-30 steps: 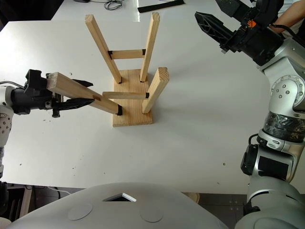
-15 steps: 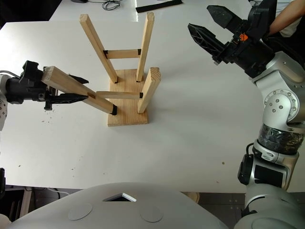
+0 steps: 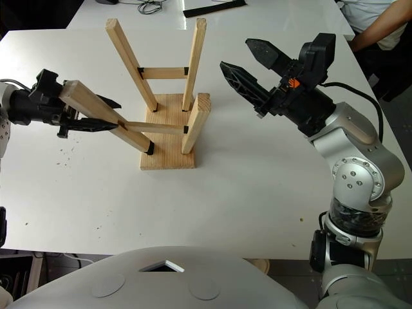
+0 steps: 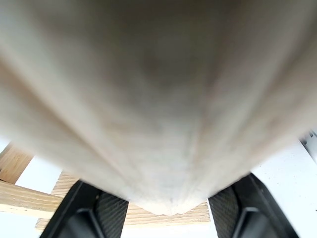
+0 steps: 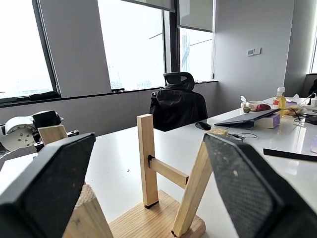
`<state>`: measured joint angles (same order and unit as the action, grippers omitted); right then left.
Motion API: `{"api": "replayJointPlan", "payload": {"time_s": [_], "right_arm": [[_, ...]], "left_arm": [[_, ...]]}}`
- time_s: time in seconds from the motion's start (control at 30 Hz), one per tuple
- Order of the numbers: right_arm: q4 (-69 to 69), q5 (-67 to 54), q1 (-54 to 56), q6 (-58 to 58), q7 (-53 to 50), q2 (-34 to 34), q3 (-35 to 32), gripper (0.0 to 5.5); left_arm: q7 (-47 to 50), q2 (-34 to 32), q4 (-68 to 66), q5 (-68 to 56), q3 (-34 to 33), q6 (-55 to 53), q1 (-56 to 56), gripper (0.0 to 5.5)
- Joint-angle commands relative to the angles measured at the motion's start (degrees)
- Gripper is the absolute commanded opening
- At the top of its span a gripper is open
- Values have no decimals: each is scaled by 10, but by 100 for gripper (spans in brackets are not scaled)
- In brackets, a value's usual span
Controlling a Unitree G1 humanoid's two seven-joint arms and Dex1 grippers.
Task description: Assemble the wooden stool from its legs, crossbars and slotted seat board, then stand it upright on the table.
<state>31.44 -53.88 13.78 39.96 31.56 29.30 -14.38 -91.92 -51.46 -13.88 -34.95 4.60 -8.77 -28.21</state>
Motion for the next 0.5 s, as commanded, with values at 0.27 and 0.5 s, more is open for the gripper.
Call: {"api": "replayJointPlan", "payload": {"time_s": [0.27,0.5], "right_arm": [[-20,53,13,-1,-11,-5,93,403],[-25,78,21,-12,-5,-20,140,403]], "left_arm": [[5,5,-30,64,28,-9,39,204],[19,32,-25,72,45,-13,25,204]]}}
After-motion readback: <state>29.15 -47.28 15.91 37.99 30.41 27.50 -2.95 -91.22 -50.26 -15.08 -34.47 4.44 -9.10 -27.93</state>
